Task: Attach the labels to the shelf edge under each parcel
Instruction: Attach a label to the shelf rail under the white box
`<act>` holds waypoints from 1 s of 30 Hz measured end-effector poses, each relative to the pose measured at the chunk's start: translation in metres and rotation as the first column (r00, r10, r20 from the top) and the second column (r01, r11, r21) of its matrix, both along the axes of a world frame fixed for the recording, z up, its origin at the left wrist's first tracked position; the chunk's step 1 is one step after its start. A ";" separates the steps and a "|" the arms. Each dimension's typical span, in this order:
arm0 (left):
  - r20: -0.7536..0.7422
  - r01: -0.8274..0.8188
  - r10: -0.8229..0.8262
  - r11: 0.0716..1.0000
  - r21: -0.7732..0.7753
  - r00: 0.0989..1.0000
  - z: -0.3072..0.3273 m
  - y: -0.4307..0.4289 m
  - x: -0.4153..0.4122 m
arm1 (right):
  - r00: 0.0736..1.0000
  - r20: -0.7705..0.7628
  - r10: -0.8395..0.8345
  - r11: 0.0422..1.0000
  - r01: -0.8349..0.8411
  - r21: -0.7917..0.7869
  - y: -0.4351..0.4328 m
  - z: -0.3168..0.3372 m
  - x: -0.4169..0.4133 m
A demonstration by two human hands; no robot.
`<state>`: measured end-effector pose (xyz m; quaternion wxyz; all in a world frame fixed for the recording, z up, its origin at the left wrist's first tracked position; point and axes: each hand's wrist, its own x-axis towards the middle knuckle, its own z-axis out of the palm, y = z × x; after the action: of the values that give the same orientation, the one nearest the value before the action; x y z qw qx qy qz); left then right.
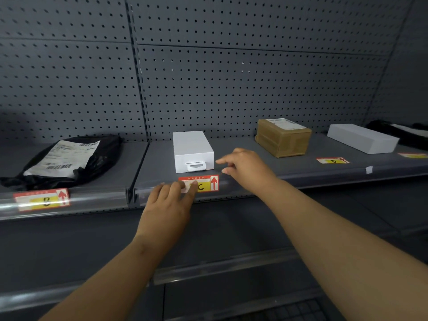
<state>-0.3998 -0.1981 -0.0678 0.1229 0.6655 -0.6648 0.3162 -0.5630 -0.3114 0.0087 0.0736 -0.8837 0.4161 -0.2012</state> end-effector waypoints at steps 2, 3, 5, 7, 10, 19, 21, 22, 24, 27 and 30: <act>0.004 0.039 -0.039 0.998 -0.053 0.999 0.008 -0.006 -0.013 | 1.000 0.029 -0.007 1.000 0.008 -0.009 -0.002 0.003 -0.011; 0.003 0.058 -0.058 0.995 -0.077 0.998 0.012 -0.010 -0.020 | 0.999 0.043 -0.011 1.000 0.011 -0.014 -0.004 0.005 -0.018; -0.011 0.083 -0.085 0.992 -0.093 0.996 0.022 -0.021 -0.038 | 0.998 0.054 -0.019 1.000 0.020 -0.019 -0.008 0.009 -0.034; -0.026 0.096 -0.099 0.989 -0.112 0.995 0.031 -0.034 -0.058 | 0.998 0.039 -0.041 0.999 0.043 -0.032 -0.015 0.014 -0.053; -0.027 0.108 -0.112 0.986 -0.130 0.993 0.039 -0.057 -0.093 | 0.996 0.043 -0.079 0.995 0.082 -0.064 -0.030 0.021 -0.091; -0.089 0.063 -0.073 0.991 -0.115 0.993 0.049 -0.122 -0.210 | 0.990 0.008 -0.138 0.986 0.138 -0.089 -0.092 0.031 -0.228; -0.100 0.041 -0.052 0.993 -0.110 0.994 0.047 -0.130 -0.230 | 0.992 0.010 -0.123 0.990 0.123 -0.074 -0.104 0.031 -0.247; -0.102 0.032 -0.043 0.994 -0.107 0.994 0.047 -0.134 -0.238 | 0.993 0.003 -0.116 0.991 0.116 -0.070 -0.109 0.031 -0.255; -0.102 0.011 -0.020 0.995 -0.096 0.995 0.046 -0.141 -0.253 | 0.993 -0.027 -0.112 0.992 0.110 -0.063 -0.120 0.031 -0.269; -0.099 -0.021 0.011 0.995 -0.096 0.995 0.045 -0.150 -0.270 | 0.993 -0.049 -0.103 0.993 0.100 -0.063 -0.133 0.032 -0.290; -0.103 -0.045 0.034 0.993 -0.105 0.994 0.044 -0.156 -0.285 | 0.996 -0.032 -0.088 0.994 0.086 -0.063 -0.142 0.031 -0.309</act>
<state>-0.6851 -0.3541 -0.0233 0.1854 0.6861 -0.6266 0.3198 -0.8719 -0.4538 0.0400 0.0302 -0.8699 0.4491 -0.2017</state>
